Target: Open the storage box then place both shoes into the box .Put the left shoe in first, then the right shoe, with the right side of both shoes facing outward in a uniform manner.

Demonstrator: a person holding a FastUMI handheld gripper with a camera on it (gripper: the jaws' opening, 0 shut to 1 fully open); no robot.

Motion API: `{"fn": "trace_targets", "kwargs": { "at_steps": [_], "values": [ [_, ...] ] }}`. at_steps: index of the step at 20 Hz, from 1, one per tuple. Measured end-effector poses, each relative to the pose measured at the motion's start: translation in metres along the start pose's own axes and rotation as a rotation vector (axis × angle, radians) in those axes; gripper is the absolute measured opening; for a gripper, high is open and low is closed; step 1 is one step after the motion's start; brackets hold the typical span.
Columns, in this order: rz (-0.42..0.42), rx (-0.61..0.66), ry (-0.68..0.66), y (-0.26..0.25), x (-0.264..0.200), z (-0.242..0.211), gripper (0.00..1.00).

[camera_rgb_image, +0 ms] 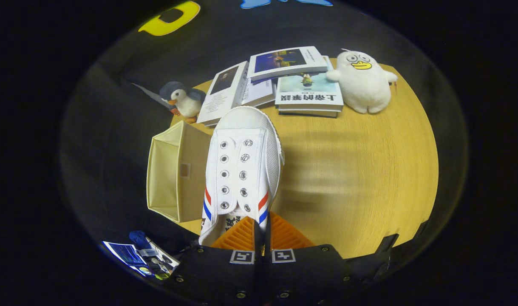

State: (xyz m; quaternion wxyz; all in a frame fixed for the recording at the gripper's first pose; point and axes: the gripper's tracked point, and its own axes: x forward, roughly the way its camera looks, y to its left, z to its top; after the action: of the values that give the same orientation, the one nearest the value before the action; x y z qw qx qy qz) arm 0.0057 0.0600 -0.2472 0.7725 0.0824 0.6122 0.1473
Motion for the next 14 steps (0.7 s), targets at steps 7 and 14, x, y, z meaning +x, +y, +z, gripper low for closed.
{"fn": "trace_targets", "kwargs": {
  "at_steps": [7,14],
  "values": [
    [0.026,-0.106,-0.005,0.074,0.009,0.02,0.01],
    [0.088,-0.176,0.032,0.157,0.04,0.032,0.01]
  ]
}}
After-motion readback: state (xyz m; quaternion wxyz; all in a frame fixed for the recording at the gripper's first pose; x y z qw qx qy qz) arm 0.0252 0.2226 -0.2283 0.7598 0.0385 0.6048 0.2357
